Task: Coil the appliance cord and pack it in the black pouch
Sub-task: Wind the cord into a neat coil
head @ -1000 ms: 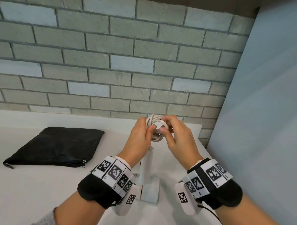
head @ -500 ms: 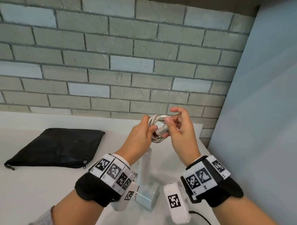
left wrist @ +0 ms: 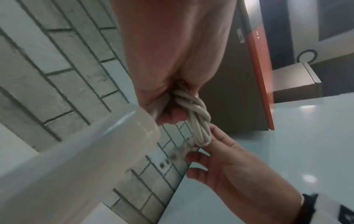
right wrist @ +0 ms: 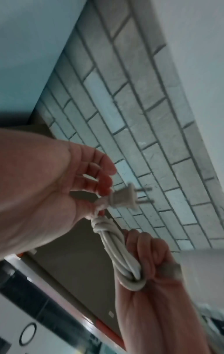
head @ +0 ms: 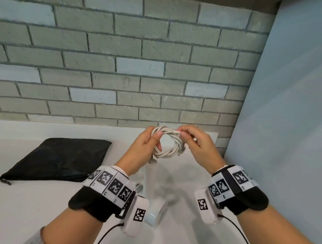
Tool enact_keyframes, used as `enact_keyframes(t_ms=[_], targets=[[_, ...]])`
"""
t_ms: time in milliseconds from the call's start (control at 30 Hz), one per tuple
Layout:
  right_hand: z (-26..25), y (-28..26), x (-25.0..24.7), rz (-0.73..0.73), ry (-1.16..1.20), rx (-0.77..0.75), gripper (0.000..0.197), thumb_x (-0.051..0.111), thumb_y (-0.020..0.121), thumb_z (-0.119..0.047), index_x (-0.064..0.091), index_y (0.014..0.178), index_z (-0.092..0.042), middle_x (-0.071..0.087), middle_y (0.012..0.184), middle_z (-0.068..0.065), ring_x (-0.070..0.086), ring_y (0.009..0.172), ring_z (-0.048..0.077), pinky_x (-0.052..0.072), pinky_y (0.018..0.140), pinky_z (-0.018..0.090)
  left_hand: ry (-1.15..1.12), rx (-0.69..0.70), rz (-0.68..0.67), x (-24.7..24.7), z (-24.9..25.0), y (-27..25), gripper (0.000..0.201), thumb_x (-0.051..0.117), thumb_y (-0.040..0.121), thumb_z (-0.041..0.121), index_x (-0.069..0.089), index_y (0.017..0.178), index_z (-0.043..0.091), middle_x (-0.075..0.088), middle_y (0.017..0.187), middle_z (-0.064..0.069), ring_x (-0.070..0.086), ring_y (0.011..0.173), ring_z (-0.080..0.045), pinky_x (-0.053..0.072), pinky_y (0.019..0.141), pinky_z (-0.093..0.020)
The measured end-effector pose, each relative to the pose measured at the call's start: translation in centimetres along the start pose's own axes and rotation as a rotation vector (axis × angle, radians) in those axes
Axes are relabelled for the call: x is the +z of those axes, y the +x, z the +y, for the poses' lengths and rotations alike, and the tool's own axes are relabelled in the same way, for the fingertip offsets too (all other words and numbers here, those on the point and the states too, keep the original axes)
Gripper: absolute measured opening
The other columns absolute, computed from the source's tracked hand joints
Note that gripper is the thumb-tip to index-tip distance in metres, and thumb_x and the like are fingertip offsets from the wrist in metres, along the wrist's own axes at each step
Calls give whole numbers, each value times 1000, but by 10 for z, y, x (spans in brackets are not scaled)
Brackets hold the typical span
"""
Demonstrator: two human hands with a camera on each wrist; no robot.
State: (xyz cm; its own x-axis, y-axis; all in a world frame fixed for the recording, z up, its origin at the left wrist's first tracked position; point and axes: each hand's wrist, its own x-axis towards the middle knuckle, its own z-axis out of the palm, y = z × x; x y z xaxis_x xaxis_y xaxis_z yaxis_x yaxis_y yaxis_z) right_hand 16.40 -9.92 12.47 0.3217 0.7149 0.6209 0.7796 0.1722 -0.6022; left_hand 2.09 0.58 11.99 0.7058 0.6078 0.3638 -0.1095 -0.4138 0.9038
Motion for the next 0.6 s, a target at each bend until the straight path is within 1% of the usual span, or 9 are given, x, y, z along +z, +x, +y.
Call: enact_keyframes(t_ms=[67,133,233,300,333,400,467,533,600], targets=[[3,-4,8,-24,144,101,20,45,94,-15,59,101,-26,63,94,0,59,71,4,52,64,23,-64,-23,-12,-2,0,-1,27,37,96,29,48,80,10,49,64,-1,46,55,-14,43,52,-31],[-1,-7,15,-69,372,206,21,42,95,-12,58,106,-20,64,93,4,61,74,10,55,65,28,-56,-31,-5,-2,0,-1,29,37,96,29,49,88,3,50,65,-2,46,57,-15,43,54,-32],[-4,-7,18,-61,594,280,20,41,94,-11,57,106,-14,64,95,8,61,81,16,56,68,27,5,-13,16,-2,0,-1,26,38,96,28,48,92,4,48,66,3,45,54,-7,41,49,-19],[-5,-6,19,-69,674,309,22,38,95,-11,55,109,-14,63,100,7,61,86,15,54,72,25,38,0,21,-2,0,-1,22,38,96,28,46,88,9,47,68,3,45,58,-9,40,49,-14],[-6,-6,19,-88,669,315,24,37,96,-13,55,111,-15,63,104,7,61,91,15,53,76,26,45,-3,26,-3,-1,-1,21,38,96,28,45,86,10,47,68,3,45,59,-10,39,49,-13],[-7,-8,20,-148,541,327,29,34,97,-26,54,118,-20,63,113,6,60,99,17,50,85,33,57,-20,57,-5,-4,-1,23,40,95,29,45,80,11,47,67,2,45,59,-12,39,48,-13],[-10,-11,20,-214,422,345,35,32,95,-37,52,123,-27,63,116,2,59,101,15,47,86,33,65,-35,103,-7,-6,-1,24,41,95,30,45,76,15,47,65,3,45,58,-12,39,46,-14],[-12,-11,18,-199,392,355,35,39,94,-37,48,126,-29,61,111,0,58,99,14,46,83,30,53,-47,99,-8,-6,-1,23,41,95,30,46,77,16,47,67,2,47,61,-14,41,51,-20],[-12,-9,16,-157,372,355,38,47,91,-33,44,129,-29,57,104,-3,57,95,13,46,80,28,-16,-92,38,-10,-4,0,25,41,95,30,46,81,10,48,69,-2,49,59,-18,43,55,-27]])
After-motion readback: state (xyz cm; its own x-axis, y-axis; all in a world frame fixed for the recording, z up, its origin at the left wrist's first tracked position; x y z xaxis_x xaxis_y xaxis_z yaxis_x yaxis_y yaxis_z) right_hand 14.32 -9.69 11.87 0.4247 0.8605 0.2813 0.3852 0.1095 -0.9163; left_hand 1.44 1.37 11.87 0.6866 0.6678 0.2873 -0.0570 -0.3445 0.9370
